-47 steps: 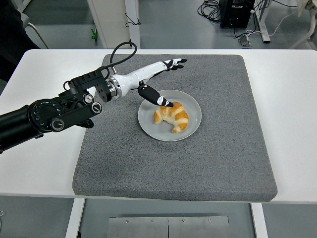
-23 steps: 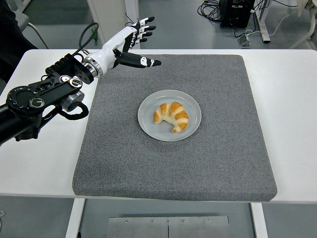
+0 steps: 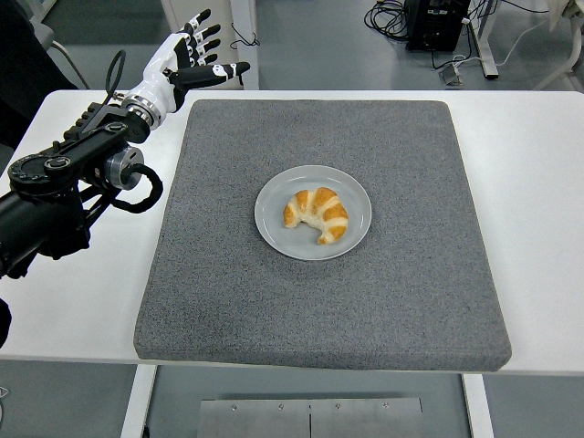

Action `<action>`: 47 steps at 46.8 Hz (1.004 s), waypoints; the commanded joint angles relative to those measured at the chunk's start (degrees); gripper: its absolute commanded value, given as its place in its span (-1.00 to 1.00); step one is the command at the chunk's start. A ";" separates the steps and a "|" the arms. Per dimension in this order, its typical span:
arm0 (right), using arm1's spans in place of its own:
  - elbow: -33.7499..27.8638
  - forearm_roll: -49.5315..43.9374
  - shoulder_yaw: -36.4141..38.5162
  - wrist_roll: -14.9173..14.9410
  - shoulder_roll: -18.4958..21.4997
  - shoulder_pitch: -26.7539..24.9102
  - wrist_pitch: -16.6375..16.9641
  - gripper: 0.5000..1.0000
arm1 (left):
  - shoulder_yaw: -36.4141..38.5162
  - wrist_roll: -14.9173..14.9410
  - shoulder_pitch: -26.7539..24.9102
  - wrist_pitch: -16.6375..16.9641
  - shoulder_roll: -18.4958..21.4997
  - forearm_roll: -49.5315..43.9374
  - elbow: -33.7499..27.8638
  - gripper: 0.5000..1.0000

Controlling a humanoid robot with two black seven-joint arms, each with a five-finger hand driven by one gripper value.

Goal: Place the bread on the plate

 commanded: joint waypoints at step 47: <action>0.26 0.00 0.08 0.00 0.00 0.09 0.24 1.00 | -18.33 -3.92 3.07 -4.22 -6.72 -12.60 14.04 0.87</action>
